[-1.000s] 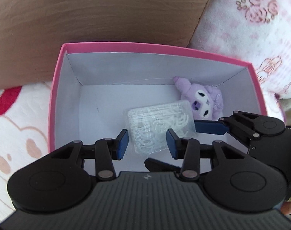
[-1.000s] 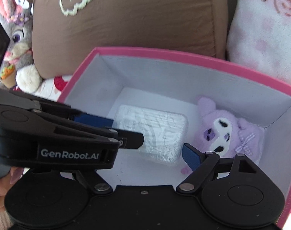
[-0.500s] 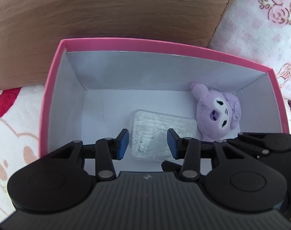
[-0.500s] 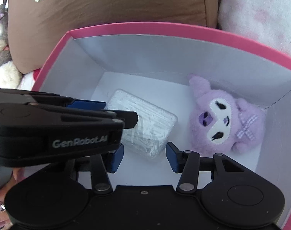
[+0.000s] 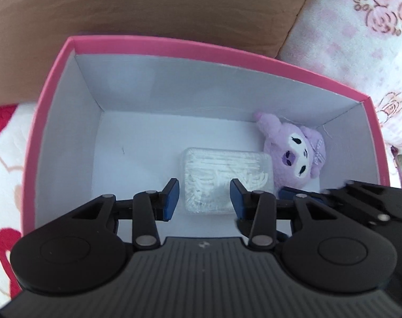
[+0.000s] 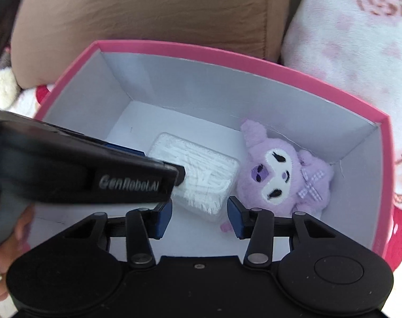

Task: Organize objects
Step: 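Lower the clear box into the pink box and open the left gripper, then raise the left gripper out of the pink box and back away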

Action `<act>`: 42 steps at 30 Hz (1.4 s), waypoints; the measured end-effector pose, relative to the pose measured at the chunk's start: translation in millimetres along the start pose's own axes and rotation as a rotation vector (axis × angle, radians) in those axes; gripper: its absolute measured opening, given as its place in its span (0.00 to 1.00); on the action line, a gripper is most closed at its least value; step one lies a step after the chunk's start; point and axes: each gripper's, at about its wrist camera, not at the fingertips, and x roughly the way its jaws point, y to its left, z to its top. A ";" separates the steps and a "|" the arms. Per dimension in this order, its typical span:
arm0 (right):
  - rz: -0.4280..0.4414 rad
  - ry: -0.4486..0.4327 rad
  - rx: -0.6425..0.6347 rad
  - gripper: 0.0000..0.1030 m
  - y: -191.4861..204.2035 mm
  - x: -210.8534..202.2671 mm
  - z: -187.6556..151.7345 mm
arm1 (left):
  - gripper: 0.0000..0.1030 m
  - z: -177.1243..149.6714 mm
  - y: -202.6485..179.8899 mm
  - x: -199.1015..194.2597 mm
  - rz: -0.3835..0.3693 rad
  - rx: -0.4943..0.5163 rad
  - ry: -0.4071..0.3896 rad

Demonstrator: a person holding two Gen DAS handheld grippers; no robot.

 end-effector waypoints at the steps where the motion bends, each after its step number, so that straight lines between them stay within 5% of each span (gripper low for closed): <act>1: 0.008 -0.017 0.000 0.49 -1.5 -5.8 -2.0 | 0.40 -0.5 -0.7 -2.6 0.010 0.012 -0.011; 12: 0.112 -0.136 0.092 0.50 -22.1 -74.9 -51.3 | 0.49 -11.6 -5.7 -57.2 -0.018 0.089 -0.041; 24: 0.126 -0.217 0.063 0.51 20.0 -133.5 -61.3 | 0.49 -34.8 -4.8 -127.3 -0.086 0.078 -0.069; 42: 0.086 -0.253 -0.001 0.55 60.9 -197.9 -94.5 | 0.50 -83.8 -8.2 -237.1 -0.026 0.189 -0.068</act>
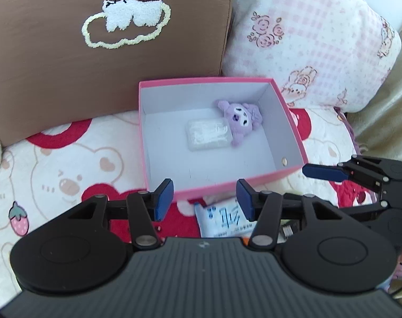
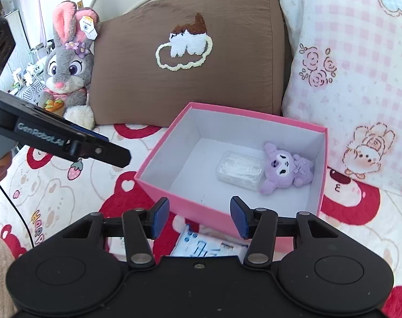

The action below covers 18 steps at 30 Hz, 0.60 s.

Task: Organize objects
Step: 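Raise the left gripper out of the pink box and back away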

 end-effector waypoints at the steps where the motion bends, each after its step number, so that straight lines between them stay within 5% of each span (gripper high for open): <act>1: -0.004 0.000 0.000 0.55 1.6 -2.9 -1.3 | 0.50 -2.3 -0.9 -3.9 -0.005 0.007 0.001; 12: -0.040 -0.010 -0.024 0.61 19.8 -39.2 -10.6 | 0.54 -22.0 -12.3 -52.3 -0.043 0.075 -0.018; 18: -0.043 -0.037 -0.028 0.73 28.5 -61.2 -15.5 | 0.57 -34.0 -14.4 -74.7 -0.065 0.106 -0.040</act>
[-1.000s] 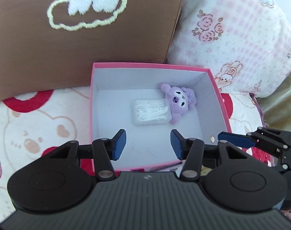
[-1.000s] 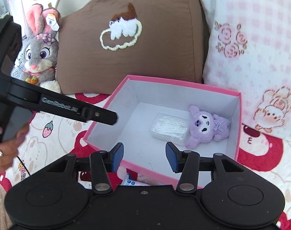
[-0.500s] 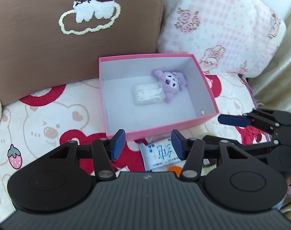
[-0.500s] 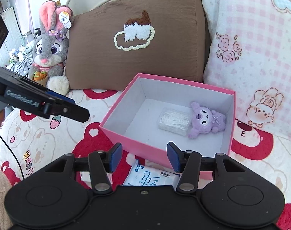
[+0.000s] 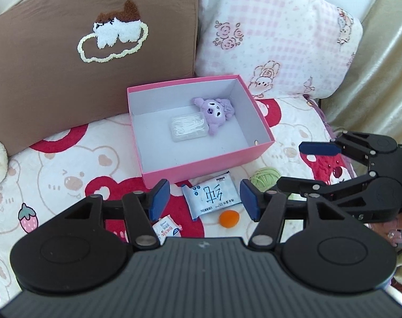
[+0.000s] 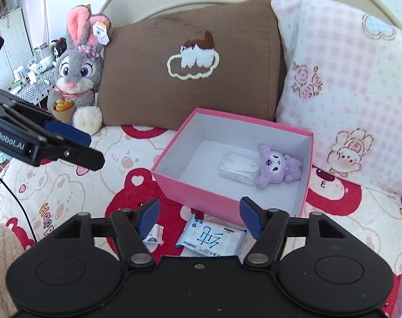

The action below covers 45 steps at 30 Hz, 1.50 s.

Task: Organize objects
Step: 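Raise the left gripper out of the pink box and back away, then move the left gripper down to the white tissue pack on the sheet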

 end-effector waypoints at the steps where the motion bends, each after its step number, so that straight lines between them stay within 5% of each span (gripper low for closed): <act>1: 0.002 0.000 -0.002 0.75 1.8 -2.3 -0.4 | 0.60 -2.5 0.0 -2.9 -0.002 0.002 -0.004; 11: -0.031 -0.010 -0.030 0.91 23.2 -23.9 -16.1 | 0.67 -32.2 2.0 -13.1 -0.049 0.009 0.015; 26: 0.000 -0.022 0.021 0.91 36.2 -26.4 -47.8 | 0.78 -68.5 13.3 7.4 -0.039 -0.039 -0.019; 36: -0.065 -0.089 0.050 0.91 39.5 -29.5 -58.8 | 0.87 -95.1 27.2 32.8 0.010 -0.088 0.021; 39: 0.007 -0.118 0.078 0.91 34.7 -27.1 -63.8 | 0.88 -100.5 31.6 38.6 -0.004 -0.105 0.029; 45: 0.022 0.000 0.039 0.91 44.3 -7.3 -62.5 | 0.88 -113.1 40.4 45.1 -0.010 -0.119 -0.002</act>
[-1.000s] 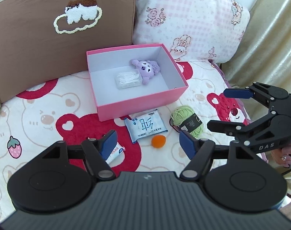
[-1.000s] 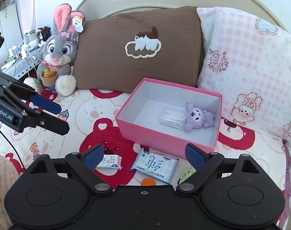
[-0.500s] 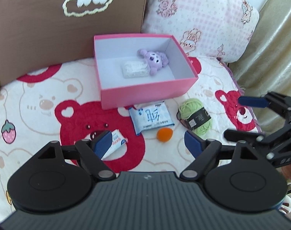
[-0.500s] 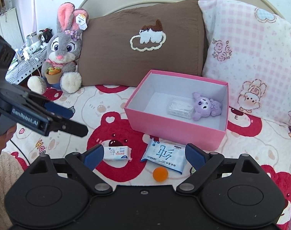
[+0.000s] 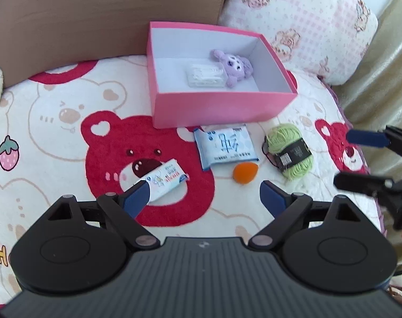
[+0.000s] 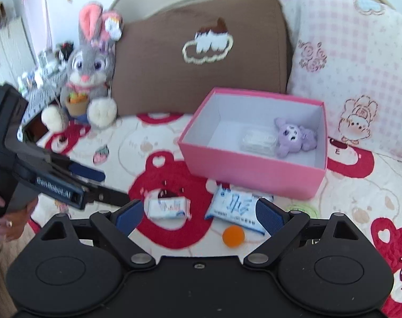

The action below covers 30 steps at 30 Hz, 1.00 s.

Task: Organize objects
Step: 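Move the left gripper down to the white tissue pack on the sheet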

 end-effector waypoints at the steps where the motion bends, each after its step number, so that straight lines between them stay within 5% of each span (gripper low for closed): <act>1: 0.003 0.005 -0.013 0.91 2.7 0.8 0.0 | 0.88 -2.0 0.4 0.1 0.005 0.021 -0.017; 13: 0.037 0.128 -0.154 0.91 43.6 37.7 6.7 | 0.89 -12.4 25.6 21.7 0.019 -0.007 0.012; 30: 0.017 0.083 -0.264 0.91 55.1 94.6 -5.8 | 0.88 -23.8 72.1 58.4 0.018 -0.115 0.004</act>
